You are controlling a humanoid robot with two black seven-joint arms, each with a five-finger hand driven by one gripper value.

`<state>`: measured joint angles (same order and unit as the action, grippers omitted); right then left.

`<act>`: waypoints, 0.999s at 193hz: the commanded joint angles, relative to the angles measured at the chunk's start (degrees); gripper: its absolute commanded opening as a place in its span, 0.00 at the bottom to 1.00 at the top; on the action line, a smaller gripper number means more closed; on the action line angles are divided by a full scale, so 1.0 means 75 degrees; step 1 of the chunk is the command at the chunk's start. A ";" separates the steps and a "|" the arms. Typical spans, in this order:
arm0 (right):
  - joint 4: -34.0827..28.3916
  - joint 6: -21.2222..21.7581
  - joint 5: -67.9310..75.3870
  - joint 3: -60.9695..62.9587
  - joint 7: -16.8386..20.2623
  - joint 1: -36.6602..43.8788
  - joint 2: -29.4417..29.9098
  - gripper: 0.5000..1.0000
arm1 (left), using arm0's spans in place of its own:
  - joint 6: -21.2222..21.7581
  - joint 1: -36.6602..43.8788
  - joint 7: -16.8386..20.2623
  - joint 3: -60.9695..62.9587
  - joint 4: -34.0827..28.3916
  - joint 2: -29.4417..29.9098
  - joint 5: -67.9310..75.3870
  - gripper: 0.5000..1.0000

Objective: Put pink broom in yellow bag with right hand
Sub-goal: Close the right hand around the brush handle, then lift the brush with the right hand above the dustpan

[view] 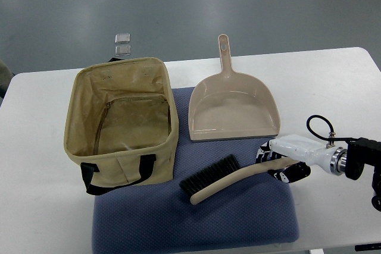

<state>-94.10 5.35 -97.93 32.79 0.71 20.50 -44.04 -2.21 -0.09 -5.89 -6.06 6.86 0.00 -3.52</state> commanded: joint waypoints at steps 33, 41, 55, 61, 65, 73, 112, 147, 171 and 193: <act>0.0007 -0.0396 0.0084 0.0445 0.0000 0.0150 -0.0104 0.00 | 0.0001 0.0000 0.0000 0.0000 0.0000 0.0000 0.0000 1.00; 0.0019 -0.0408 0.0107 0.0574 0.0000 0.0150 -0.0104 0.00 | 0.0001 0.0000 0.0000 0.0000 0.0000 0.0000 0.0000 1.00; 0.0019 -0.0420 0.0143 0.0773 -0.0012 0.0162 -0.0151 0.00 | 0.0001 0.0000 0.0000 0.0000 0.0000 0.0000 0.0000 1.00; 0.0019 -0.0420 0.0154 0.0866 -0.0012 0.0162 -0.0186 0.00 | 0.0001 0.0000 0.0000 0.0000 0.0000 0.0000 0.0000 1.00; 0.0019 -0.0420 0.0166 0.0925 -0.0012 0.0173 -0.0198 0.00 | 0.0001 0.0000 0.0000 0.0000 0.0000 0.0000 0.0000 1.00; 0.0030 -0.0420 0.0201 0.1031 -0.0024 0.0243 -0.0221 0.00 | -0.0010 0.0000 0.0000 0.0000 0.0000 0.0000 0.0000 1.00; 0.0066 -0.0385 0.0553 0.1523 -0.0036 0.0701 -0.0421 0.00 | 0.0001 0.0000 0.0000 0.0000 0.0000 0.0000 0.0000 1.00; 0.0148 -0.0326 0.0904 0.1734 -0.0024 0.1309 -0.0725 0.00 | 0.0001 0.0000 0.0000 0.0000 0.0000 0.0000 0.0000 1.00; 0.0241 -0.0232 0.1150 0.1734 -0.0024 0.1908 -0.0819 0.00 | -0.0010 0.0000 0.0000 0.0000 0.0000 0.0000 0.0000 1.00; 0.0452 -0.0010 0.1291 0.1734 0.0000 0.2657 -0.0808 0.00 | 0.0001 0.0000 0.0000 0.0000 0.0000 0.0000 0.0000 1.00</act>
<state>-92.06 4.03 -89.11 45.78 0.56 35.77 -50.16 -2.21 -0.09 -5.89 -6.06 6.86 0.00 -3.52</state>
